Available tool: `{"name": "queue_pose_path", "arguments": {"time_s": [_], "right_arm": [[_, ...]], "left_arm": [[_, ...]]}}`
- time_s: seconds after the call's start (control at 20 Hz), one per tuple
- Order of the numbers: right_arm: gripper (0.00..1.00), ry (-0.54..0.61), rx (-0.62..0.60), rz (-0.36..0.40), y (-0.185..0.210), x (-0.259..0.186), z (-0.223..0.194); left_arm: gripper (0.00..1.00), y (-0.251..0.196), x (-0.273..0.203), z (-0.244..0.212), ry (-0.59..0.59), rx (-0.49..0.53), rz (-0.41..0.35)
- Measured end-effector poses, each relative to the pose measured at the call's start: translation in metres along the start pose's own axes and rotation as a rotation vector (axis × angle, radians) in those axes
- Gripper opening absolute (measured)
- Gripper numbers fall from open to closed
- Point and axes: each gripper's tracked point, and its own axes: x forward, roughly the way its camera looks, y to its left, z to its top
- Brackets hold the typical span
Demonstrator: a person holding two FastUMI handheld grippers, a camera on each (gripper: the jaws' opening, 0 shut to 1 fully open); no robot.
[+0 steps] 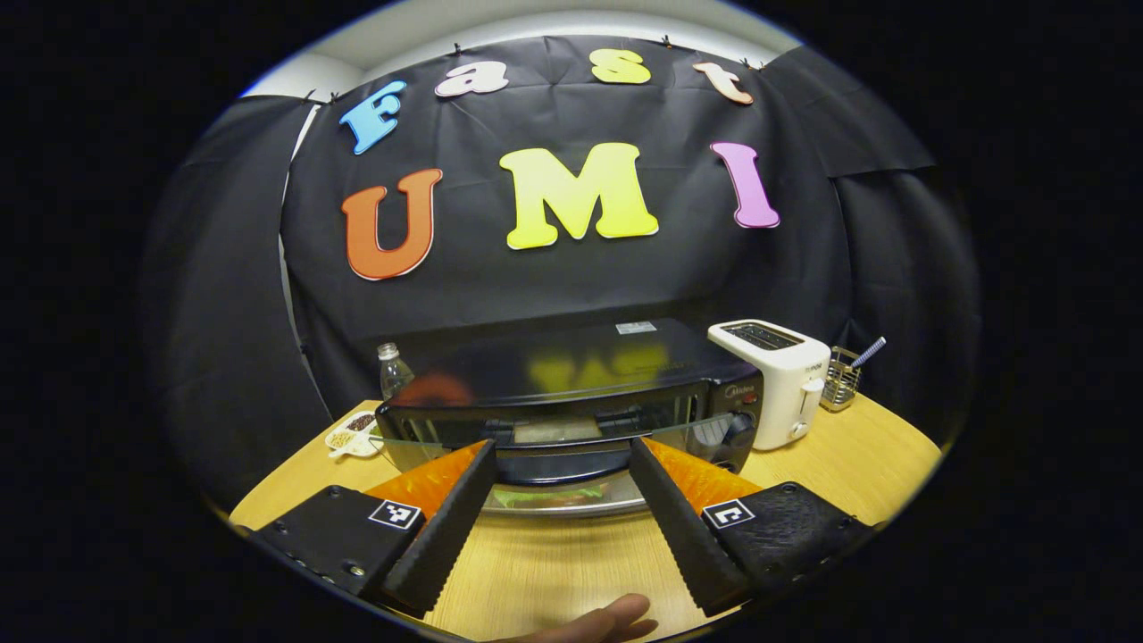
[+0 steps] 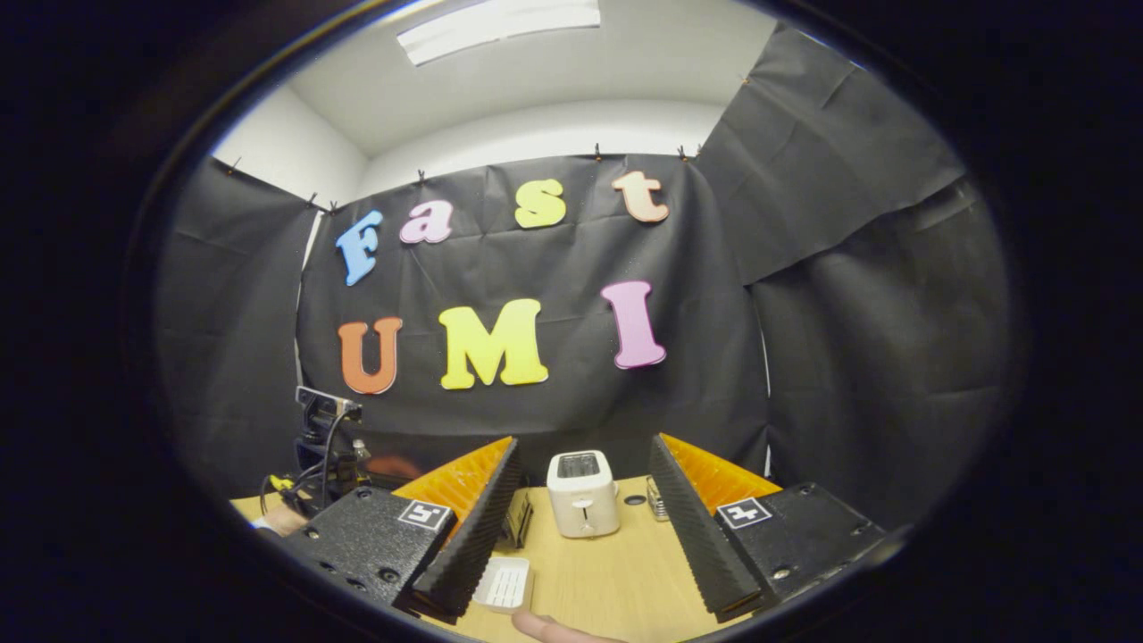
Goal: Open the electric oven with the left hand, put the food in, and close the electric oven.
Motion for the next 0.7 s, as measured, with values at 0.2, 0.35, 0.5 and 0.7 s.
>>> {"name": "queue_pose_path", "arguments": {"time_s": [0.2,0.35,0.5,0.7], "right_arm": [[0.93,0.005,0.002,-0.007,-0.002,-0.004,-0.001],[0.93,0.011,0.004,-0.017,-0.005,-0.007,-0.002],[0.93,0.017,0.006,-0.025,-0.005,-0.008,-0.003],[0.93,0.024,0.017,-0.02,-0.001,-0.013,-0.005]], "left_arm": [[0.9,0.003,0.017,0.006,-0.006,-0.046,-0.004],[0.97,0.0,0.0,0.01,0.004,-0.086,-0.022],[0.96,0.004,-0.029,0.026,-0.028,-0.084,-0.019],[0.96,0.002,-0.069,0.056,-0.112,-0.069,-0.038]]}}
